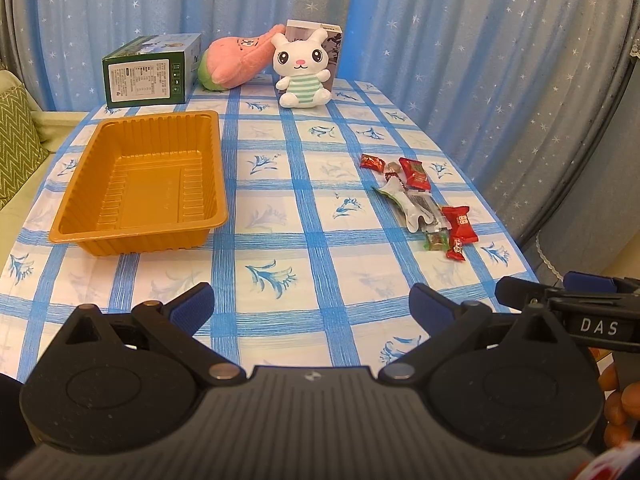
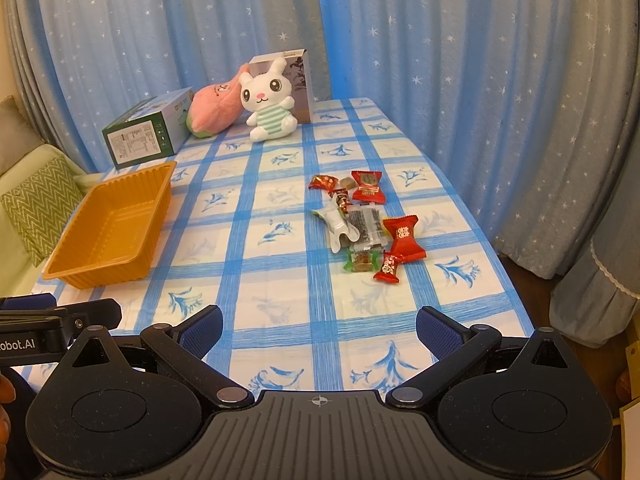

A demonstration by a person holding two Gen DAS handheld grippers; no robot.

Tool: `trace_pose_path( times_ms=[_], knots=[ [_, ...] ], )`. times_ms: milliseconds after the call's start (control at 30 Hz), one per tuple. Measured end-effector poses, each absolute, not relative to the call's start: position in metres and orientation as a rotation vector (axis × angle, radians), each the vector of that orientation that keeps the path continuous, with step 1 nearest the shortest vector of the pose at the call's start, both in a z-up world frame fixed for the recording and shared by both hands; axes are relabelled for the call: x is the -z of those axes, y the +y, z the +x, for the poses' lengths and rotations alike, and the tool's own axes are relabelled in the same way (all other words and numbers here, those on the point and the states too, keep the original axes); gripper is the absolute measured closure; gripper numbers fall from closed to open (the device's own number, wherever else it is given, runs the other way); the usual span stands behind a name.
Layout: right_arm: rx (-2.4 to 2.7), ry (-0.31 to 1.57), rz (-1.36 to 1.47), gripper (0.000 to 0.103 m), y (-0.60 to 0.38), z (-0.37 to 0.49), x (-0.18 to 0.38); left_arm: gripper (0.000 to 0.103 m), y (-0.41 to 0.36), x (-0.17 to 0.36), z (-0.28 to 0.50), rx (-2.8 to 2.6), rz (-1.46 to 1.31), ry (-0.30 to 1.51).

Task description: Organize snacks

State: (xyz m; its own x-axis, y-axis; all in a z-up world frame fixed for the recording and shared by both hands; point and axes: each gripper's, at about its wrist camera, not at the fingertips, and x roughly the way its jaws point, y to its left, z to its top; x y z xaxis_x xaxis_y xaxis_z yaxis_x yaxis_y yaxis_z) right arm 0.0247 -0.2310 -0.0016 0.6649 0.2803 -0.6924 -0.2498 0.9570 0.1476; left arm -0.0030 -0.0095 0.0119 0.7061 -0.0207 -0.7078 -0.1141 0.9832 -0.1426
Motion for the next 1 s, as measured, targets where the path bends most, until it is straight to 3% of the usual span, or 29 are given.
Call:
trace_pose_path(
  times_ms=[567, 1000],
  knots=[
    [-0.298, 0.789, 0.044, 0.001, -0.222, 0.024, -0.001, 0.0, -0.009, -0.011, -0.004, -0.05, -0.18, 0.787],
    [-0.166, 0.741, 0.129, 0.001, -0.267, 0.044, 0.018, 0.0, -0.014, 0.011, 0.029, -0.011, -0.213, 0.814]
  ],
)
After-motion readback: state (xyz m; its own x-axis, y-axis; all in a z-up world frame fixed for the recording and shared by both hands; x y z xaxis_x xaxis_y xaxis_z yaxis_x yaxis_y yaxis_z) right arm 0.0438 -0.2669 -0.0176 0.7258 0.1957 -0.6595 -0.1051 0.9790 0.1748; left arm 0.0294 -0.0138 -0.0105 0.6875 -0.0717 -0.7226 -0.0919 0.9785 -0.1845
